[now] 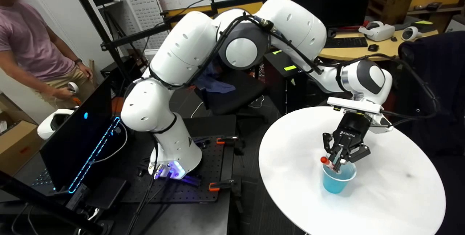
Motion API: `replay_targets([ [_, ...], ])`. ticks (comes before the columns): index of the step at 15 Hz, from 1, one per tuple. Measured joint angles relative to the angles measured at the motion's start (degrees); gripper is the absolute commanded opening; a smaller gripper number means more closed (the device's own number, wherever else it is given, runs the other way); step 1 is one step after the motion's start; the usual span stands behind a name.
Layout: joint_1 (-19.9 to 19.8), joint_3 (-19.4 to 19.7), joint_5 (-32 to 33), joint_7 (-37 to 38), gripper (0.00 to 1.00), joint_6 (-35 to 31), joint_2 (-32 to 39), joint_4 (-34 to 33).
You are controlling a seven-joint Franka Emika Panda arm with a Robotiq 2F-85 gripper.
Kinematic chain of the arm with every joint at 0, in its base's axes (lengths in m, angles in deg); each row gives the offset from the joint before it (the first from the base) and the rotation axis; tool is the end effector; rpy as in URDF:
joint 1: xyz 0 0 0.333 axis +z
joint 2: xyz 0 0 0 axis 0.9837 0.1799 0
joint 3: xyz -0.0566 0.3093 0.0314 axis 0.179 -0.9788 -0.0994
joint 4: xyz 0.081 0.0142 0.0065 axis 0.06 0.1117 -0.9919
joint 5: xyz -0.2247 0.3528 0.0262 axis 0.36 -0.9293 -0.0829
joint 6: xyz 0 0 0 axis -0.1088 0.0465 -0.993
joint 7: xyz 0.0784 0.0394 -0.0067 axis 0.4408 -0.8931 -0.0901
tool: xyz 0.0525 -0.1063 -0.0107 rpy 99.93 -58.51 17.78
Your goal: Put the marker in the cup
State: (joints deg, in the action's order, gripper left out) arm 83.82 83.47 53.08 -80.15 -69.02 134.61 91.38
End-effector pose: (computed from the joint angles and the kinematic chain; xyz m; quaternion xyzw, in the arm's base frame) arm 0.6389 -0.0286 0.1514 0.7922 0.2424 -0.4736 0.2989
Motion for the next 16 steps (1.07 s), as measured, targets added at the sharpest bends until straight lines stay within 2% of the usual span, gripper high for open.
replay_targets([
  [7,0.1,-0.1,-0.8,-0.1,0.05,1.2,3.4,-3.5],
  [8,0.1,-0.1,-1.0,-0.1,0.45,1.3,3.7,-4.0],
  [9,0.1,-0.1,-1.2,-0.2,0.47,1.3,3.9,-4.4],
  [11,0.1,-0.1,-1.7,-0.3,0.59,1.4,4.4,-5.2],
  [16,0.1,-0.1,-2.8,-0.3,0.98,1.6,5.0,-6.6],
])
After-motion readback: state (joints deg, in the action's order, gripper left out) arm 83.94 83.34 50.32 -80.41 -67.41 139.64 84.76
